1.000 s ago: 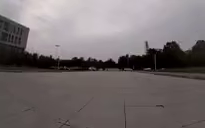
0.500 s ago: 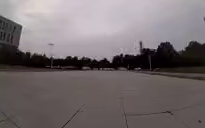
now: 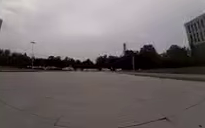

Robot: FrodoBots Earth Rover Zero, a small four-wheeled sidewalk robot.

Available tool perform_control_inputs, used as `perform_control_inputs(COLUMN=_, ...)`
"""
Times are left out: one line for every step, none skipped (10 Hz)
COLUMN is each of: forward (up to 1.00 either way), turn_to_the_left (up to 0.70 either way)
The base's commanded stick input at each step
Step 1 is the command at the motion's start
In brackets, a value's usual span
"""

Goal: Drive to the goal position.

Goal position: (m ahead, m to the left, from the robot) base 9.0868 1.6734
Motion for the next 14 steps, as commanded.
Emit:
perform_control_inputs(forward=0.7, turn_to_the_left=0.01)
perform_control_inputs(forward=0.7, turn_to_the_left=0.01)
perform_control_inputs(forward=0.7, turn_to_the_left=0.01)
perform_control_inputs(forward=0.7, turn_to_the_left=0.01)
perform_control_inputs(forward=0.7, turn_to_the_left=0.01)
perform_control_inputs(forward=0.7, turn_to_the_left=0.01)
perform_control_inputs(forward=0.7, turn_to_the_left=0.01)
perform_control_inputs(forward=0.7, turn_to_the_left=0.01)
perform_control_inputs(forward=0.7, turn_to_the_left=0.01)
perform_control_inputs(forward=0.7, turn_to_the_left=0.01)
perform_control_inputs(forward=0.7, turn_to_the_left=0.01)
perform_control_inputs(forward=0.7, turn_to_the_left=0.01)
perform_control_inputs(forward=0.7, turn_to_the_left=0.01)
perform_control_inputs(forward=0.7, turn_to_the_left=0.01)
